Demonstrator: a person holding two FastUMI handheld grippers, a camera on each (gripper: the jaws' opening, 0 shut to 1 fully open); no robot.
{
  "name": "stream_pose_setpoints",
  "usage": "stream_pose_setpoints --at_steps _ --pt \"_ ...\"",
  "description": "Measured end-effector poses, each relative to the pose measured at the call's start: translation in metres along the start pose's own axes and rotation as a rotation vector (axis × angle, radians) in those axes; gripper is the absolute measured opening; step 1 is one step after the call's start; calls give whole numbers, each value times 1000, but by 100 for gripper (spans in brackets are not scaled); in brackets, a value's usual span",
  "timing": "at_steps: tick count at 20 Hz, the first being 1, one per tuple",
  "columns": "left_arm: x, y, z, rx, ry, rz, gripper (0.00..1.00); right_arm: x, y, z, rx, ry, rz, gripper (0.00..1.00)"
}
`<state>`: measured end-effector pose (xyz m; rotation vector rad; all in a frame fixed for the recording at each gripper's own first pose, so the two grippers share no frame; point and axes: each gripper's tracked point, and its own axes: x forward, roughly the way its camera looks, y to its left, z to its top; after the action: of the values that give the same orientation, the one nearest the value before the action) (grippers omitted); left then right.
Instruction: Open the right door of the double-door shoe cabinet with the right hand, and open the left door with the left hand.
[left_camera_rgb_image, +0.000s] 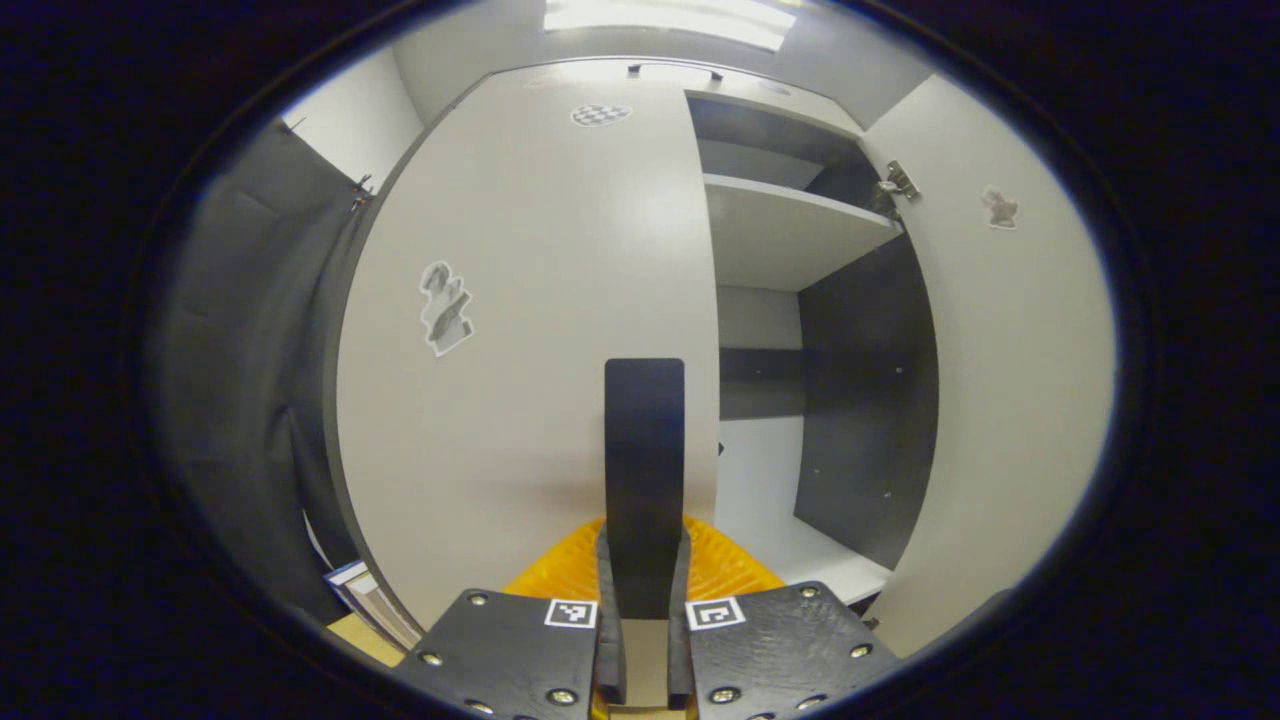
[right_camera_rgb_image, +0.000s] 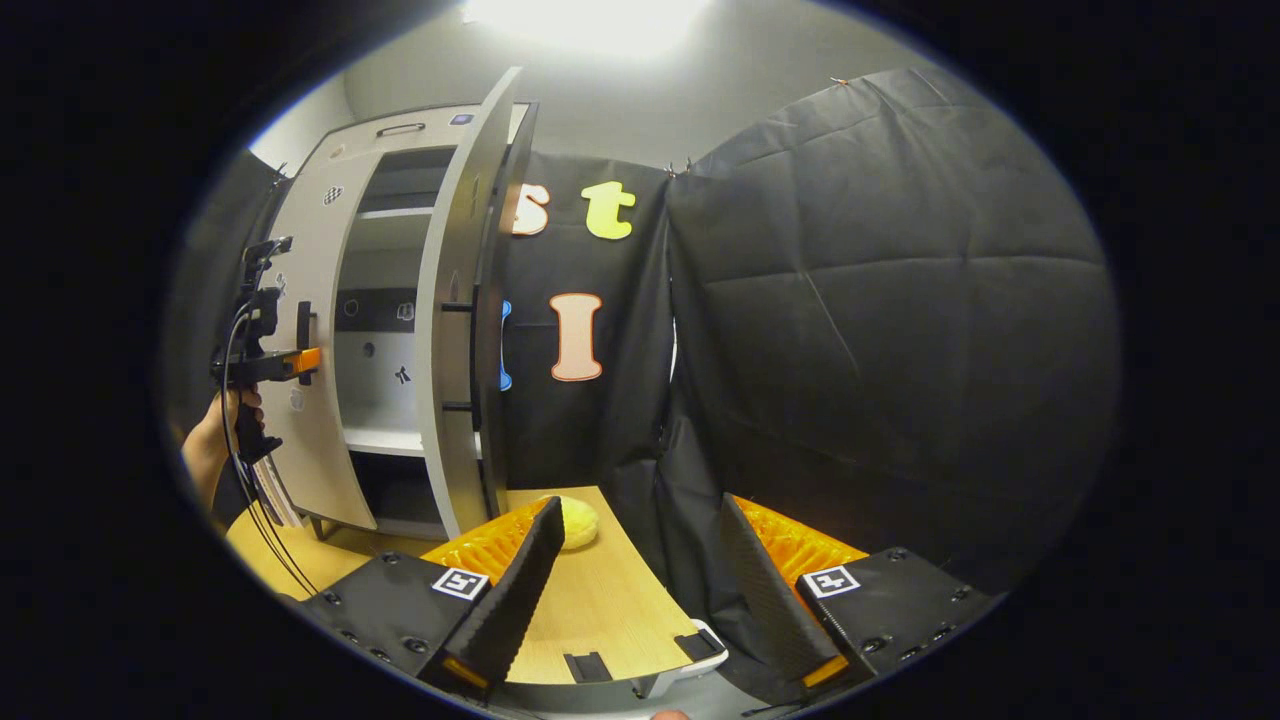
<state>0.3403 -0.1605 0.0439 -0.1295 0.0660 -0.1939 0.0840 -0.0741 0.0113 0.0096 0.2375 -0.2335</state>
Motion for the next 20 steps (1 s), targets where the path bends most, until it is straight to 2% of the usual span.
stream_pose_setpoints --at_steps 1,5,7,8,13,15,18,19,20 --pt "-4 1 1 2 2 0 17 -2 -2 -1 6 -2 3 98" --pt "-27 6 8 5 16 11 16 -7 -11 0 25 -14 28 98" --pt "-39 18 10 0 24 18 17 -13 -17 -1 24 -22 43 94" --pt "-45 22 11 0 26 23 17 -16 -22 -2 24 -24 49 98" --pt "-70 30 9 23 48 58 17 -31 -38 -9 43 -30 99 98" --pt "-77 33 10 19 55 74 17 -28 -42 -10 40 -21 113 94" --pt "-92 42 12 24 59 66 15 -32 -45 -12 44 -13 119 94" --pt "-96 45 12 24 59 58 13 -35 -44 -12 48 -17 123 98" --pt "-99 48 12 23 58 50 13 -38 -42 -10 48 -22 124 98"
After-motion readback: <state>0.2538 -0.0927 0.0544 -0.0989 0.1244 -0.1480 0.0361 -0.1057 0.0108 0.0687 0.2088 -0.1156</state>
